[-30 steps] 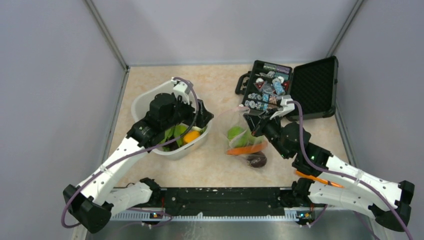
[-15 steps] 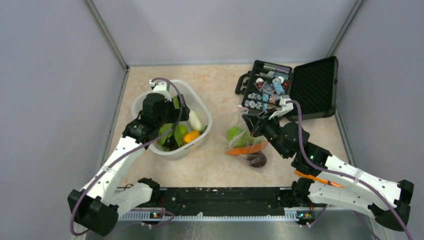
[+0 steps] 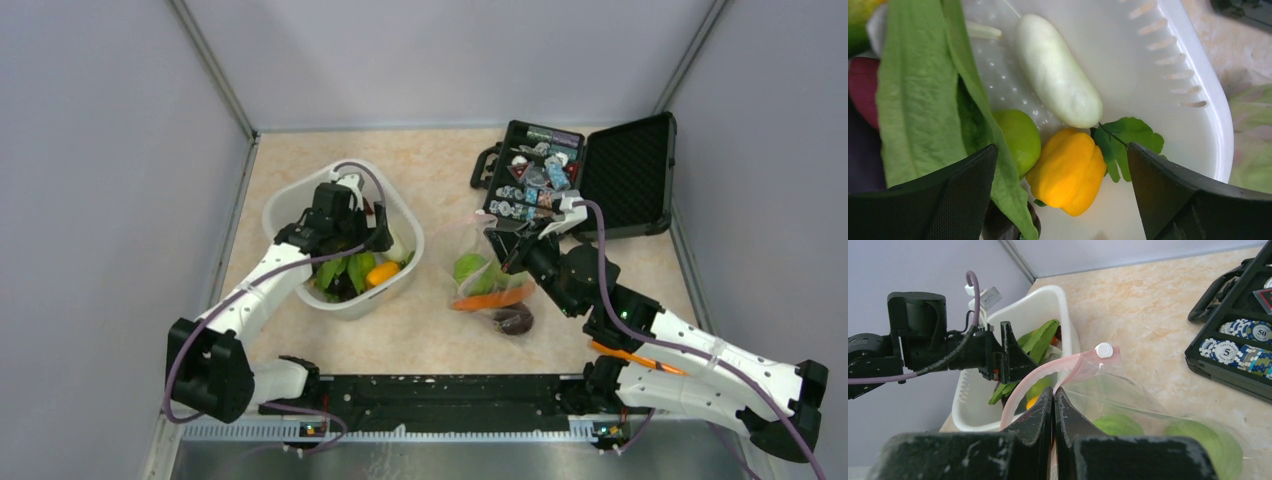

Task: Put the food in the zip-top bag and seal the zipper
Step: Move the bin to the center of the board, then pick up the fake vegetable from the bin.

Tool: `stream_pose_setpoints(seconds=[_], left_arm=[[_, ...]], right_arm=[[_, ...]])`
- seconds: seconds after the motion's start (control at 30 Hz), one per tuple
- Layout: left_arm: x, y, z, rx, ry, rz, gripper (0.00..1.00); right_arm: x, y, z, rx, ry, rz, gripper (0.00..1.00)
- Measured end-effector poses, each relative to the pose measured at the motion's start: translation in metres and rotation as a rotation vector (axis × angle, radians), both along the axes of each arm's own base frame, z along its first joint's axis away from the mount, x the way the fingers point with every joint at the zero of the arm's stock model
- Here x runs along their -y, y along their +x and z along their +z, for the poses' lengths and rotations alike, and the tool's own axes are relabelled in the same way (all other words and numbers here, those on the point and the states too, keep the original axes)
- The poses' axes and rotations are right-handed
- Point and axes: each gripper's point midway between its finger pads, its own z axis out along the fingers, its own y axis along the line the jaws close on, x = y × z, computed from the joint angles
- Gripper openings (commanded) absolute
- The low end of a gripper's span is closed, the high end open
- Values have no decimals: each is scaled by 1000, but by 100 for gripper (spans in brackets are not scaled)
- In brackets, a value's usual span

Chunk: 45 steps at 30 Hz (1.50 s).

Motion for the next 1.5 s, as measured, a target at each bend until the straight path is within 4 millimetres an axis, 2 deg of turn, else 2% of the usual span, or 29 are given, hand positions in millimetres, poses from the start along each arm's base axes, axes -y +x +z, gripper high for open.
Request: stream_pose_setpoints(seconds=[0.23, 0.4, 0.53, 0.7, 0.83, 0.93, 1.0, 1.13, 1.27, 1.37, 1.43, 1.5], left_arm=[[25, -14, -8, -59, -89, -137, 93], [40, -29, -24, -123, -120, -227, 93], [49, -40, -29, -150, -132, -274, 92], [64, -51, -28, -158, -141, -335, 91], [84, -70, -26, -174, -119, -429, 90], [93, -76, -21, -174, -91, -466, 92], [92, -75, -19, -167, -70, -460, 94], [77, -64, -14, -122, 0, -380, 98], [62, -52, 10, -13, 32, -302, 99], [53, -40, 32, 83, 27, -248, 95], [50, -33, 36, 104, 25, -228, 89], [51, -27, 31, 90, 26, -223, 86]], right_arm=[[1, 0, 0, 0, 1, -3, 0], [1, 0, 0, 0, 1, -3, 0], [1, 0, 0, 0, 0, -4, 0], [1, 0, 0, 0, 0, -4, 0], [1, 1, 0, 0, 1, -7, 0], [2, 1, 0, 0, 0, -11, 0], [2, 2, 0, 0, 0, -16, 0], [4, 2, 0, 0, 1, -24, 0], [6, 2, 1, 1, 2, -31, 0], [8, 2, 1, 1, 1, -37, 0], [8, 2, 1, 0, 0, -39, 0], [8, 3, 1, 0, 0, -40, 0]])
